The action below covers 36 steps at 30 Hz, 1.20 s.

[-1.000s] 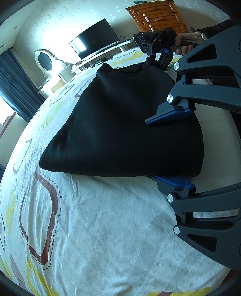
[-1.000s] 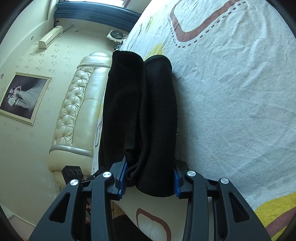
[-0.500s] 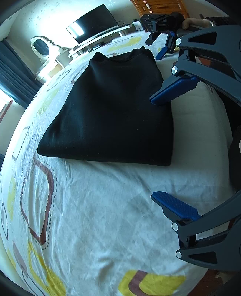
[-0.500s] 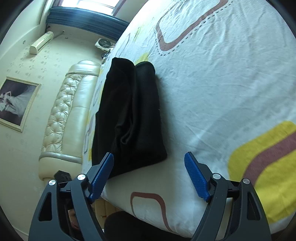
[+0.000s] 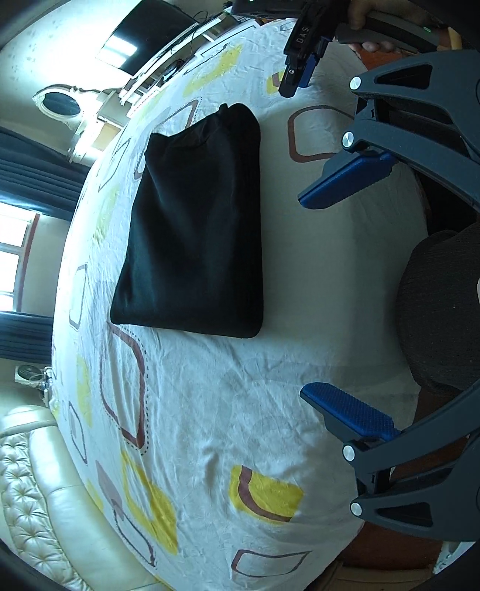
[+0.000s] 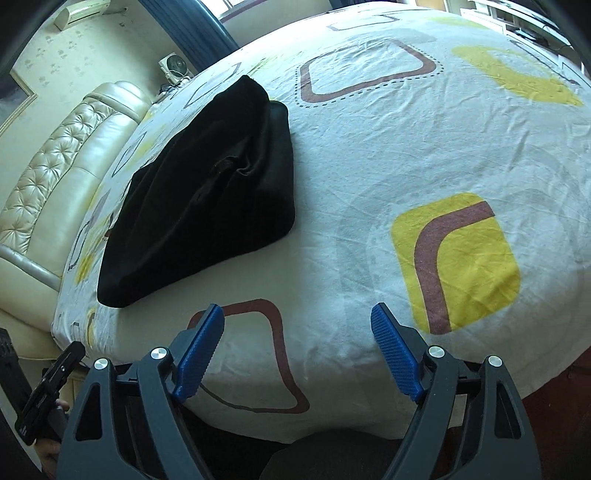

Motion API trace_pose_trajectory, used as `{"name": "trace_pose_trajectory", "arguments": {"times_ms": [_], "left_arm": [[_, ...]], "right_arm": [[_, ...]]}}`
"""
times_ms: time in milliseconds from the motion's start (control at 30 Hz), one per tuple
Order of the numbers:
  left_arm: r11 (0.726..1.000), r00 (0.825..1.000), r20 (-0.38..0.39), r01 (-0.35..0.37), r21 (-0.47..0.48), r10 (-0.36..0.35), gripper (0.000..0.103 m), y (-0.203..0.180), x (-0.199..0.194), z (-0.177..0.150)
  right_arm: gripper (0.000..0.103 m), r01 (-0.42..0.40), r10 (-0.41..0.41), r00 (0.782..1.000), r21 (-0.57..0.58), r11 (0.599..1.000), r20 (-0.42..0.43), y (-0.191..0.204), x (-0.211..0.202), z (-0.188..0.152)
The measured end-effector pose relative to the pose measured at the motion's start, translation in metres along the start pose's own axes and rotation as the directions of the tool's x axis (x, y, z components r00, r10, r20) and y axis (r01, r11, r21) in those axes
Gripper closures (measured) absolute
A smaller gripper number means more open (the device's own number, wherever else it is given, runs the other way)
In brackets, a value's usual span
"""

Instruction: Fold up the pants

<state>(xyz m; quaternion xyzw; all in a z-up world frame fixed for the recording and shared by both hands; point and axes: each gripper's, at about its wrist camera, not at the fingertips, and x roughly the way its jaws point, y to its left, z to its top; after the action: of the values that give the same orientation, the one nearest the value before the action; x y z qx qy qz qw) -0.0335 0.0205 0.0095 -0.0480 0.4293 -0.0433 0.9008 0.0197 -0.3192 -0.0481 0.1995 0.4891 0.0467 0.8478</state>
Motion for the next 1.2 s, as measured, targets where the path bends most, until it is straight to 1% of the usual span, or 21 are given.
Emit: {"name": "trace_pose_trajectory", "arguments": {"times_ms": [67,233,333,433,600,833,1200], "left_arm": [[1.000,0.999,0.039,-0.003,0.025,0.002,0.008,-0.006,-0.007,-0.001],[0.999,0.994,0.108,-0.004,0.054,-0.002,0.008,-0.014,-0.017,-0.001],[0.999,0.995,0.095,-0.004,0.035,0.001,0.008,-0.013,-0.012,-0.001],[1.000,0.998,0.070,-0.006,0.009,0.005,0.008,-0.011,-0.007,-0.002],[1.000,0.998,0.064,-0.018,0.017,0.017,0.008,-0.014,-0.003,-0.002],[0.999,0.998,0.054,0.012,0.029,-0.014,0.008,-0.019,-0.002,-0.002],[1.000,0.998,0.054,0.016,0.021,-0.017,0.008,-0.021,-0.005,0.003]], "right_arm": [[0.022,0.022,-0.021,1.000,-0.025,0.999,0.020,0.007,-0.003,-0.001],[0.022,0.077,-0.063,0.994,-0.159,0.984,0.088,0.037,-0.013,-0.008],[0.022,0.113,-0.083,0.988,-0.234,0.966,0.134,0.054,-0.015,-0.014],[0.022,0.135,-0.096,0.985,-0.307,0.942,0.142,0.069,-0.013,-0.017],[0.022,0.124,-0.086,0.987,-0.309,0.943,0.135,0.076,-0.009,-0.013],[0.022,0.114,-0.076,0.987,-0.275,0.955,0.144,0.071,-0.015,-0.009],[0.022,0.101,-0.067,0.989,-0.270,0.958,0.131,0.071,-0.013,-0.010]]}}
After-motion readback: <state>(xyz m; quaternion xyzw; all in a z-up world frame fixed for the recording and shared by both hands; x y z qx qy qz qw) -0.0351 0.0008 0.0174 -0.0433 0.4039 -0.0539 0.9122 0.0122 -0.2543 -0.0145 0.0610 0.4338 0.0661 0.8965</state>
